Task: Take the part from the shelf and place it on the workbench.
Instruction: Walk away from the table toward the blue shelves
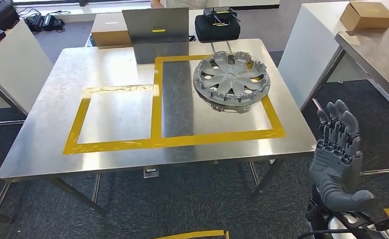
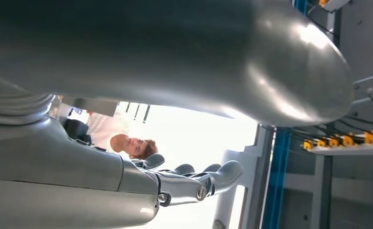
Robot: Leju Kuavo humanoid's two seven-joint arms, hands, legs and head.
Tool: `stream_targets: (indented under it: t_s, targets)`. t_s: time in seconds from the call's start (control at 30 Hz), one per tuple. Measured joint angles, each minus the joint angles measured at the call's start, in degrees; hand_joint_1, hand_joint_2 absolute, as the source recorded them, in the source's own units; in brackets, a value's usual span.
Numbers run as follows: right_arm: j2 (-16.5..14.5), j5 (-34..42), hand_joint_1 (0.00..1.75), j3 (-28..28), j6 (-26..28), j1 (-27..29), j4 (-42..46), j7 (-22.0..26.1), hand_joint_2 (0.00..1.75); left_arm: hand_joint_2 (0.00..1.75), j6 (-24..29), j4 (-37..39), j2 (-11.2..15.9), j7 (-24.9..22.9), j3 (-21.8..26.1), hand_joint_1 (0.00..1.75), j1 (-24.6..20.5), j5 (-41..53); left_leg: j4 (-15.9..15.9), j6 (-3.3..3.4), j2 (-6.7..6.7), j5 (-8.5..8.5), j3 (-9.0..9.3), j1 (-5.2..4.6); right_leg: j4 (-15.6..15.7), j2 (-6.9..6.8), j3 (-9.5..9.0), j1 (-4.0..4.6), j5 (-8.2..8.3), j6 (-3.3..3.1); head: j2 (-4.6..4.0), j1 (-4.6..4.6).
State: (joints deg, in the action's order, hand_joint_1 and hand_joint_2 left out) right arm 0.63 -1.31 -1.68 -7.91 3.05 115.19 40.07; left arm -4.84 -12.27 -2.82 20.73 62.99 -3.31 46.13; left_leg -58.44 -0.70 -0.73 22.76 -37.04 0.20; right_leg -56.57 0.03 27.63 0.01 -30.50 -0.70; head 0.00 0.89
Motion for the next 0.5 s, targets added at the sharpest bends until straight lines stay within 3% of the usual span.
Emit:
stream_targets:
  t_s: [0.03, 0.07, 0.13, 0.17, 0.2, 0.23, 0.3, 0.37, 0.4, 0.43, 0.5]
  targets:
    - [-0.1, 0.0, 0.0, 0.0, -0.1, 0.0, 0.0, 0.0, 0.0, 0.0, 0.0, 0.0, 0.0, 0.0, 0.0, 0.0, 0.0, 0.0, -1.2, -0.32, 0.02, 1.66, -0.55, 0.02, 0.2, -0.1, 0.72, -0.21, 0.77, -0.37, 0.01, 0.09]
    - [-0.2, 0.0, 0.0, 0.0, -0.2, 0.0, 0.0, 0.0, 0.0, 0.0, 0.0, 0.0, 0.0, 0.0, 0.0, 0.0, 0.0, 0.1, -3.5, -0.62, 0.08, 4.42, -1.3, 0.11, 0.4, -0.2, 1.54, -0.37, 1.55, -0.61, 0.01, 0.24]
    - [-0.3, 0.0, 0.0, 0.0, -0.4, 0.0, 0.0, 0.0, 0.0, 0.0, 0.0, 0.0, 0.0, 0.0, 0.0, 0.0, 0.0, 0.1, -10.8, -1.25, 0.15, 10.34, -2.89, 0.24, 0.4, -0.34, 3.34, -0.4, 2.96, -0.69, 0.02, 0.55]
    - [-0.4, 0.1, 0.0, 0.0, -0.4, 0.0, 0.0, 0.0, 0.0, 0.0, 0.0, 0.0, 0.1, 0.0, 0.0, 0.0, 0.0, 0.1, -14.1, -1.51, 0.17, 11.65, -3.19, 0.31, 0.3, -0.46, 4.25, -0.42, 3.65, -0.61, 0.01, 0.61]
    - [-0.5, 0.1, 0.0, 0.0, -0.5, 0.0, 0.0, 0.0, 0.0, 0.0, 0.0, 0.0, 0.1, 0.0, 0.0, 0.0, 0.0, 0.1, -16.1, -1.69, 0.19, 11.45, -2.8, 0.38, 0.2, -0.58, 5.16, -0.47, 4.29, -0.47, 0.01, 0.65]
    - [-0.6, 0.1, 0.0, 0.0, -0.5, 0.0, -0.1, 0.0, 0.0, 0.0, 0.0, 0.0, 0.2, 0.0, 0.0, 0.0, 0.0, 0.1, -16.0, -1.83, 0.22, 10.12, -1.49, 0.46, 0.0, -0.69, 6.02, -0.54, 4.87, -0.28, 0.01, 0.66]
    - [-0.7, 0.1, 0.0, 0.0, -0.5, 0.0, -0.1, 0.0, 0.0, 0.0, 0.0, 0.0, 0.2, 0.0, 0.0, 0.0, -0.1, 0.1, -9.8, -2.04, 0.35, 7.74, 4.04, 0.71, -0.5, -0.83, 7.49, -0.72, 5.79, 0.28, 0.0, 0.72]
    - [-0.7, 0.1, 0.0, 0.0, -0.5, 0.0, -0.1, 0.0, 0.0, 0.0, 0.0, 0.0, 0.3, 0.0, 0.0, 0.0, -0.2, 0.1, -1.7, -1.48, 0.32, 8.44, 9.4, 0.63, -1.3, -0.9, 8.38, -0.73, 6.52, 1.0, 0.0, 0.79]
    - [-0.8, 0.1, 0.0, 0.0, -0.6, -0.1, -0.1, 0.0, 0.0, 0.0, 0.0, 0.0, 0.3, 0.0, 0.0, 0.0, -0.2, 0.1, 0.4, -0.95, 0.25, 9.18, 10.58, 0.49, -1.5, -0.92, 8.57, -0.69, 6.92, 1.37, 0.0, 0.82]
    - [-0.8, 0.2, 0.0, 0.0, -0.6, -0.1, -0.1, 0.0, 0.0, 0.0, 0.0, 0.0, 0.3, 0.0, 0.0, 0.0, -0.2, 0.1, 1.0, -0.27, 0.18, 9.29, 10.66, 0.28, -1.6, -0.92, 8.65, -0.71, 7.38, 1.77, 0.0, 0.78]
    - [-0.8, 0.2, 0.0, 0.0, -0.7, -0.1, -0.1, 0.0, 0.0, 0.0, 0.0, 0.0, 0.3, 0.0, 0.0, 0.0, -0.3, 0.2, 0.8, 1.0, 0.33, 8.44, 9.68, 0.29, -1.8, -0.79, 9.06, -0.89, 7.47, 2.52, 0.0, 0.67]
